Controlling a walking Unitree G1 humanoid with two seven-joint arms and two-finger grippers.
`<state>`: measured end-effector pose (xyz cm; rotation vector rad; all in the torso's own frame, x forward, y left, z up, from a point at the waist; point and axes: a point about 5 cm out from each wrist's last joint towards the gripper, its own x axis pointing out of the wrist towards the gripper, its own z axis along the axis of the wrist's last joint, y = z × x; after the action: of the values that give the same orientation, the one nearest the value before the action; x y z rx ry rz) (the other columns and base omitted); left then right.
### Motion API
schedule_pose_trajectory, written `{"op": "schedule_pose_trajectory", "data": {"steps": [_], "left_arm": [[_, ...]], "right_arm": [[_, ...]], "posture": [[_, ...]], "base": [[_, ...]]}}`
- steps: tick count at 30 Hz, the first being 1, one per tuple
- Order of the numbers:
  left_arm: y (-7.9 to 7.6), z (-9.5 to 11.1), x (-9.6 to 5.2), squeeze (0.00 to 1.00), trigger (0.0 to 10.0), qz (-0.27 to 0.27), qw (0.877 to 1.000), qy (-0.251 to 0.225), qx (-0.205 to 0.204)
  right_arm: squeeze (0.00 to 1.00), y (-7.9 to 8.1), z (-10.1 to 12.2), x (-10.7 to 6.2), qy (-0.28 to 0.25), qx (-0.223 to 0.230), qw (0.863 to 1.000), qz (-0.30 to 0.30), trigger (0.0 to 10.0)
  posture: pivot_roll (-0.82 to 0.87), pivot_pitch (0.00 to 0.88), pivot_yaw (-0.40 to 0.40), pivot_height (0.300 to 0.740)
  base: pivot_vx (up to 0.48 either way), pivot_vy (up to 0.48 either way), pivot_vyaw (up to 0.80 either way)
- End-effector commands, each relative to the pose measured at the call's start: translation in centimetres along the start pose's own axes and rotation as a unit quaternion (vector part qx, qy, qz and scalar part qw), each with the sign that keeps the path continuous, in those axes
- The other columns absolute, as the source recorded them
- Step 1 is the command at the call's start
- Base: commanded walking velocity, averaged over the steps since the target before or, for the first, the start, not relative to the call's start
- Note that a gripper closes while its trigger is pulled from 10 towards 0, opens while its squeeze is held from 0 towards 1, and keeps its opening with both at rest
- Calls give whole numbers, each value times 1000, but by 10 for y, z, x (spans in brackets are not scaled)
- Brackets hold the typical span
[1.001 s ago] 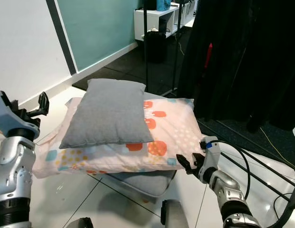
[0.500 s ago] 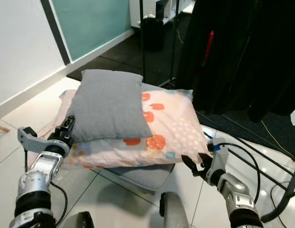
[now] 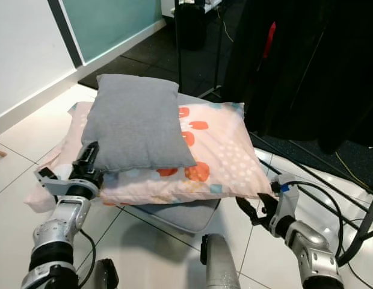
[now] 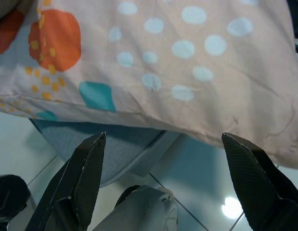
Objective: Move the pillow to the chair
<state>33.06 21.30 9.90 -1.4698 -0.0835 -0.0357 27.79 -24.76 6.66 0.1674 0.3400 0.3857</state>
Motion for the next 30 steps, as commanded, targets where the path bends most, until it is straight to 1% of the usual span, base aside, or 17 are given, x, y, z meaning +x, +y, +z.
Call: {"op": "schedule_pose_trajectory", "data": {"steps": [1,3,11,12,15,16,18,20,22,23,24,25,26,27,28,29,30], "left_arm": [[2,-8,2,0,0,2,1000,24,8],[-1,-10,5,0,0,-6,999,32,11],[-6,-7,7,0,0,-19,999,31,19],[-8,-6,8,0,0,-25,999,29,25],[-18,2,6,0,0,-55,997,16,44],[-18,2,6,0,0,-55,997,16,44],[-23,7,6,0,0,-69,997,7,46],[-32,12,4,0,0,-93,995,-4,43],[-35,13,4,0,0,-99,994,-6,43],[-55,19,1,0,0,-146,988,-5,42],[-69,23,-1,0,0,-180,983,-3,43],[-95,28,-7,0,0,-239,968,10,73],[-112,29,-13,0,0,-277,956,22,96],[-112,29,-13,0,0,-277,956,22,96],[-120,29,-16,0,0,-294,949,29,110],[-159,43,-26,0,0,-348,924,16,156],[-159,43,-26,0,0,-348,924,16,156]], "right_arm": [[0,2,-3,-3,7,8,1000,-1,10000],[0,5,-1,-3,8,10,1000,1,10000],[0,7,3,-1,8,11,1000,2,10000],[0,7,3,0,8,11,1000,2,10000],[0,10,4,4,8,9,1000,3,10000],[0,10,4,4,8,9,1000,3,10000],[0,10,4,7,9,10,1000,2,10000],[0,12,4,8,11,11,1000,1,10000],[0,13,4,8,12,12,1000,0,10000],[0,14,5,12,12,13,1000,0,10000],[0,15,6,15,12,13,1000,0,10000],[0,16,7,19,11,12,1000,0,10000],[0,17,9,22,10,11,1000,0,10000],[0,17,9,22,10,11,1000,0,10000],[0,17,9,23,10,11,1000,1,10000],[0,18,13,30,6,9,1000,0,10000],[0,18,13,30,6,9,1000,0,10000]], "posture": [[-269,242,-68,545],[-272,242,-68,545],[-269,231,-72,545],[-266,225,-72,545],[-263,214,-71,545],[-263,214,-71,545],[-258,206,-71,545],[-256,202,-69,545],[-256,202,-69,545],[-245,175,-70,545],[-245,175,-70,545],[-240,159,-71,545],[-240,159,-71,545],[-240,159,-71,545],[-240,159,-71,545],[-226,133,-70,545],[-226,133,-70,545]], "base": [[0,0,0],[0,0,0],[0,0,0],[0,0,0],[0,0,0],[0,0,0],[0,0,0],[0,0,0],[0,0,0],[0,0,0],[0,0,0],[0,0,0],[0,0,0],[0,0,0],[0,0,0],[0,0,0],[0,0,0]]}}
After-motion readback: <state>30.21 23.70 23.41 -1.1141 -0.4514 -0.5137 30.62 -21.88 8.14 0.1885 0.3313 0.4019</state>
